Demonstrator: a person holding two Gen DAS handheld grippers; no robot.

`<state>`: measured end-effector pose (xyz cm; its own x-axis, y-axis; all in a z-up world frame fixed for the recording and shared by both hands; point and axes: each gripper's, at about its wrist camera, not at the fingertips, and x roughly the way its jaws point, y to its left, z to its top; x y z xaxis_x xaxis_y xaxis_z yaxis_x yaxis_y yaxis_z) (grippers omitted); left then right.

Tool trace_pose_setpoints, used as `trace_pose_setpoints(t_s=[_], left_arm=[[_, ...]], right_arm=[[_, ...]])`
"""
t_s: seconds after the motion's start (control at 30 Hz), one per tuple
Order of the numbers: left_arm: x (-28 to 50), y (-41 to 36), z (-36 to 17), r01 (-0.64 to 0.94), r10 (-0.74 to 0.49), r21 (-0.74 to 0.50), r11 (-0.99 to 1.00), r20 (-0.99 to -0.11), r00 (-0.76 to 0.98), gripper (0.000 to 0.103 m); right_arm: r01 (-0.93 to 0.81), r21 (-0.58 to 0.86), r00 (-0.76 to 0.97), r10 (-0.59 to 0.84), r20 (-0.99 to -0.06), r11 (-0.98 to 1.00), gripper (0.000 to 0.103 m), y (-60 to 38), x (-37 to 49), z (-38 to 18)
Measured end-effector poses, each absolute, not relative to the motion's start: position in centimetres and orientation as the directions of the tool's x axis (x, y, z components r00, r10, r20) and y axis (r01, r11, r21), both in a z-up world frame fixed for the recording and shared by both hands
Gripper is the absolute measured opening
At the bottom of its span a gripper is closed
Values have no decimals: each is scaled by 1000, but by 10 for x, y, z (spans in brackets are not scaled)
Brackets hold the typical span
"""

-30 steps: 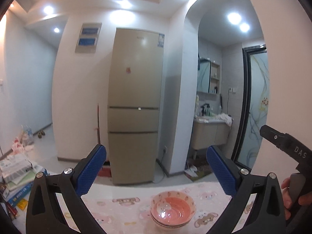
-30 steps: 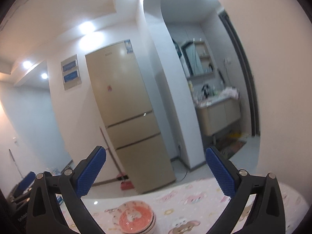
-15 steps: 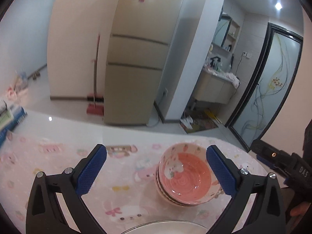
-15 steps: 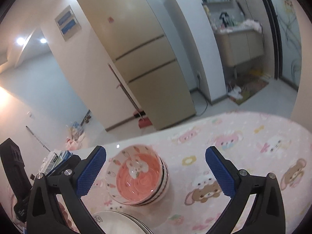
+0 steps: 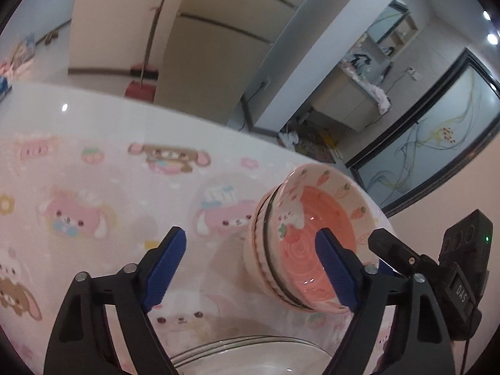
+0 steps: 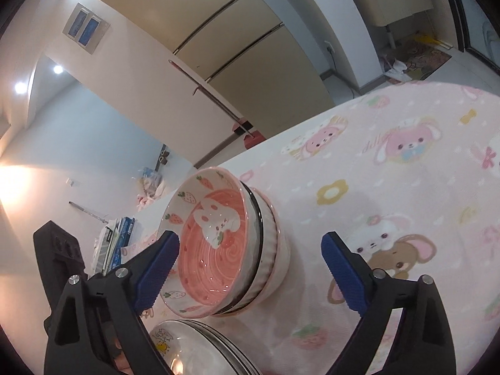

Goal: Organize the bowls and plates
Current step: 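Close both grippers on the rims of the stacked pink bowls, then lift the bowl stack with both grippers and carry it toward the plates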

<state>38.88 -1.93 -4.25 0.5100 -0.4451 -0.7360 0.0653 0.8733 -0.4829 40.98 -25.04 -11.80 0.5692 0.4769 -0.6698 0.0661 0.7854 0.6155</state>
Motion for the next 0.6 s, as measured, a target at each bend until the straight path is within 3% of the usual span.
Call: trace_pose_setpoints(t_s=[0.13, 0.2, 0.27, 0.37, 0.6], left_arm=[[391, -18, -60, 20, -556, -607, 794, -712, 429, 68], [392, -18, -69, 5, -583, -633, 774, -709, 396, 56], [391, -18, -76, -15, -605, -659, 752, -699, 380, 53], [392, -17, -84, -33, -663, -716, 698, -663, 348, 46], [391, -15, -86, -38, -664, -721, 692, -657, 357, 46]], right_arm=[[86, 642, 550, 501, -668, 762, 79, -249, 412, -129], [99, 645, 544, 502, -673, 758, 69, -250, 414, -135], [109, 659, 530, 517, -672, 745, 63, -250, 418, -143], [136, 701, 504, 560, -657, 700, 62, -253, 420, -155], [179, 783, 460, 652, -602, 596, 60, -251, 428, -184]])
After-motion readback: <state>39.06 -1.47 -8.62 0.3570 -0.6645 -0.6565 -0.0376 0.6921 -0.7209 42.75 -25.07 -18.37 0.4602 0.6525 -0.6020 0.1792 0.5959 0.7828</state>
